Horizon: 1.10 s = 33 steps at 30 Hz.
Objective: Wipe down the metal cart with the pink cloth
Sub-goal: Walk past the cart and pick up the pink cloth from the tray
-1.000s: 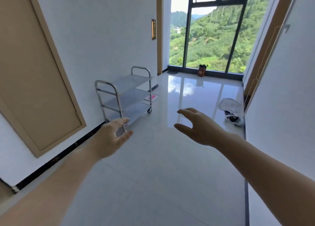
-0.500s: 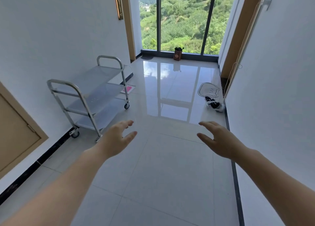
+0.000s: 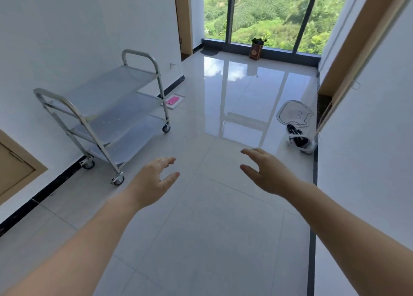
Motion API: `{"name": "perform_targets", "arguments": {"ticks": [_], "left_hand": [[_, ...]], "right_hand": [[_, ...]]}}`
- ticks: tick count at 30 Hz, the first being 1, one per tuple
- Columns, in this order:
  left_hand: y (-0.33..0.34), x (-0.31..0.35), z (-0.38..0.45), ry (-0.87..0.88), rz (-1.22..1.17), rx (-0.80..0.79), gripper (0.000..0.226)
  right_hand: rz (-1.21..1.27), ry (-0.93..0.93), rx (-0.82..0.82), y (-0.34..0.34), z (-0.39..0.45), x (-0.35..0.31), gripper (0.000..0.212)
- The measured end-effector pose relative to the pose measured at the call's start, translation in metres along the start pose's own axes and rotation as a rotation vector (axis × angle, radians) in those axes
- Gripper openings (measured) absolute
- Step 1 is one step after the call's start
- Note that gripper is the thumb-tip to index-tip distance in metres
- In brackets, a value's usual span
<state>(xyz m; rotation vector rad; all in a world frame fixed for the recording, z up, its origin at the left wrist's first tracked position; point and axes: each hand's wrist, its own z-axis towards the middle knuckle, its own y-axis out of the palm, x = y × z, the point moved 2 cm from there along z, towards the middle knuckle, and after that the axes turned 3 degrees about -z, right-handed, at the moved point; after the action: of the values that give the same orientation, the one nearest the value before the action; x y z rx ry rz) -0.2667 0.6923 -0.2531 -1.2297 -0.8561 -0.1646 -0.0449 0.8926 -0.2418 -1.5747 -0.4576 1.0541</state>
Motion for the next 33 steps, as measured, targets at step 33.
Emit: {"name": "perform_targets", "arguments": {"ticks": [33], "left_hand": [[0.074,-0.062,0.74,-0.101,-0.035,0.104,0.041]], "right_hand": [[-0.075,-0.114,-0.018,-0.088,0.668,0.363,0.05]]}}
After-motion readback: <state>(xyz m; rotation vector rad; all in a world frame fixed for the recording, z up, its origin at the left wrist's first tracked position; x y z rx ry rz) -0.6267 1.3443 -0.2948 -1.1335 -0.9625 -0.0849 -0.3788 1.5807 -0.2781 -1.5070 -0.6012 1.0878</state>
